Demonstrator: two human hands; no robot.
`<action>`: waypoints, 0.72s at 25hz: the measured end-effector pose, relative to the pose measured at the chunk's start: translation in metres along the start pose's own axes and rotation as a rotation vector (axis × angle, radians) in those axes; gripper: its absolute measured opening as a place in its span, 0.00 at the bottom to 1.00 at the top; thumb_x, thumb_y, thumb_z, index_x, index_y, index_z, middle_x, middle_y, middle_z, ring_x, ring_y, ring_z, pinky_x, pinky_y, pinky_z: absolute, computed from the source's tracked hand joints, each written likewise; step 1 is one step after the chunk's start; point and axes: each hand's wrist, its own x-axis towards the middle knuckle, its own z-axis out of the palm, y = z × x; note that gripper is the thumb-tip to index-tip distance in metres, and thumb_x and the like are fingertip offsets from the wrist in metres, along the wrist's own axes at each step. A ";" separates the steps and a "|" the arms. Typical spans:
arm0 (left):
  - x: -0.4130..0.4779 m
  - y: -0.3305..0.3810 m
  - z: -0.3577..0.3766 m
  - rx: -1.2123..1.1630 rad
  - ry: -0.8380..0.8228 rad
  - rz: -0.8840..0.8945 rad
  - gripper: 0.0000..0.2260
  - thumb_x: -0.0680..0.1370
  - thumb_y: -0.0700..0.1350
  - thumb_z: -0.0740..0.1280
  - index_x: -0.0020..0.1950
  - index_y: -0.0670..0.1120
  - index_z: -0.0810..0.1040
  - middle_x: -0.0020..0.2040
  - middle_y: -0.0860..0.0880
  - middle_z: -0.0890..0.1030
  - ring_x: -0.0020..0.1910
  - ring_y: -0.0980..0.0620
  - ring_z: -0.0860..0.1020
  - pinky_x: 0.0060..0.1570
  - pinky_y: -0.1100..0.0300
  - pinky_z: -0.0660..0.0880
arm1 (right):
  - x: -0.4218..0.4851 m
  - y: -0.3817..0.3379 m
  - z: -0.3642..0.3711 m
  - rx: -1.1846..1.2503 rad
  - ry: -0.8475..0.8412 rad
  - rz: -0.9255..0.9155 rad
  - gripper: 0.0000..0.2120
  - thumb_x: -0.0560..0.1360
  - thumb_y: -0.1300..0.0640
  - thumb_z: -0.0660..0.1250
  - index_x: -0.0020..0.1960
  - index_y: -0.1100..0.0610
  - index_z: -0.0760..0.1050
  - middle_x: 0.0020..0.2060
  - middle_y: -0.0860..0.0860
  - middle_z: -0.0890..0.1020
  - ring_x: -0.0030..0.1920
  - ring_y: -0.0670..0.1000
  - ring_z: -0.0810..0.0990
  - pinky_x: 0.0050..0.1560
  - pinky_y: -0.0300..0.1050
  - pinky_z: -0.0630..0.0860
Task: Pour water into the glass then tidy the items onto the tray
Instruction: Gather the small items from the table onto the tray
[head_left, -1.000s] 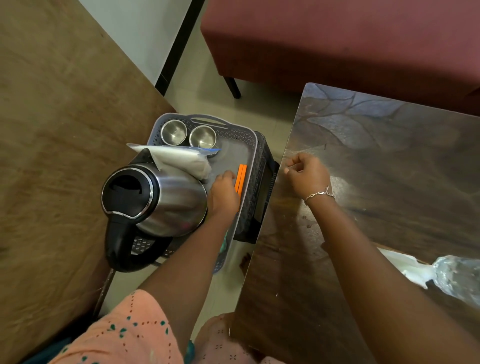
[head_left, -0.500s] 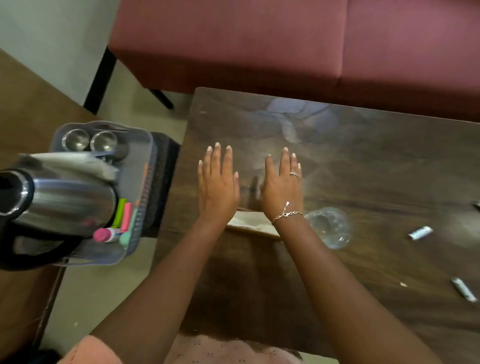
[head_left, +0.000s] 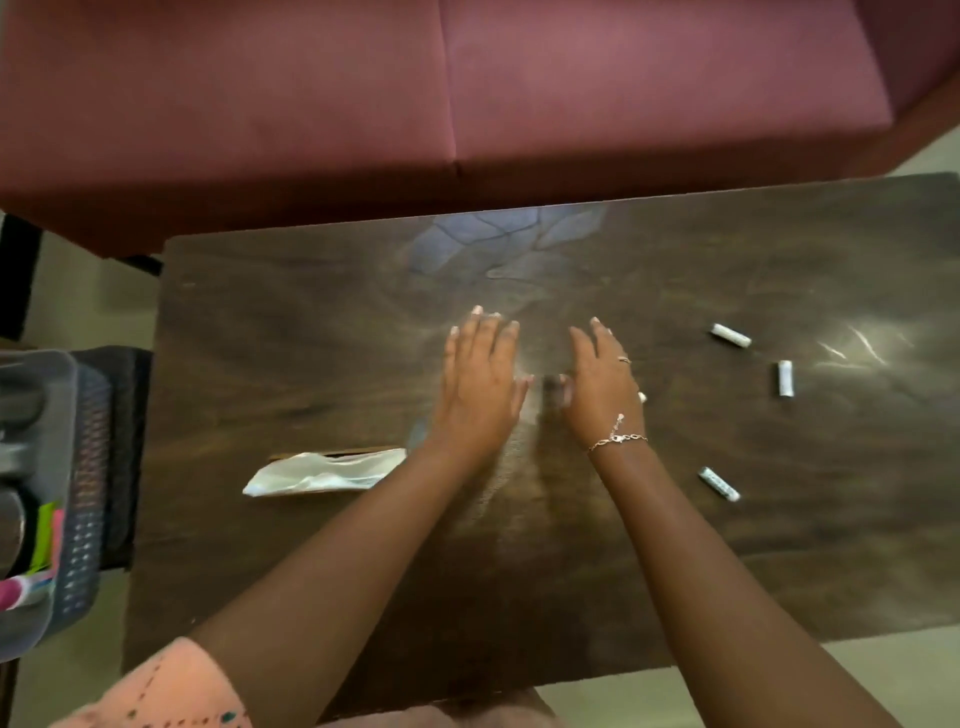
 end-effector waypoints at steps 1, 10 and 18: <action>0.004 0.014 0.008 0.004 -0.043 0.038 0.23 0.79 0.49 0.59 0.72 0.43 0.61 0.72 0.43 0.63 0.75 0.46 0.55 0.73 0.51 0.52 | -0.004 0.023 -0.004 0.021 0.008 0.043 0.22 0.72 0.66 0.62 0.66 0.62 0.66 0.69 0.62 0.66 0.68 0.62 0.66 0.66 0.52 0.64; 0.050 0.090 0.098 -0.035 -0.383 -0.129 0.16 0.76 0.46 0.65 0.60 0.40 0.69 0.61 0.41 0.73 0.60 0.43 0.71 0.56 0.52 0.70 | -0.064 0.184 0.008 -0.030 -0.129 0.411 0.12 0.70 0.63 0.68 0.53 0.62 0.76 0.52 0.60 0.76 0.53 0.64 0.72 0.45 0.54 0.74; 0.068 0.104 0.143 0.019 -0.363 -0.085 0.16 0.76 0.46 0.66 0.60 0.41 0.69 0.59 0.42 0.75 0.57 0.44 0.74 0.52 0.54 0.72 | -0.070 0.202 0.030 0.007 -0.073 0.386 0.08 0.72 0.67 0.65 0.51 0.64 0.77 0.47 0.62 0.78 0.51 0.64 0.73 0.43 0.53 0.73</action>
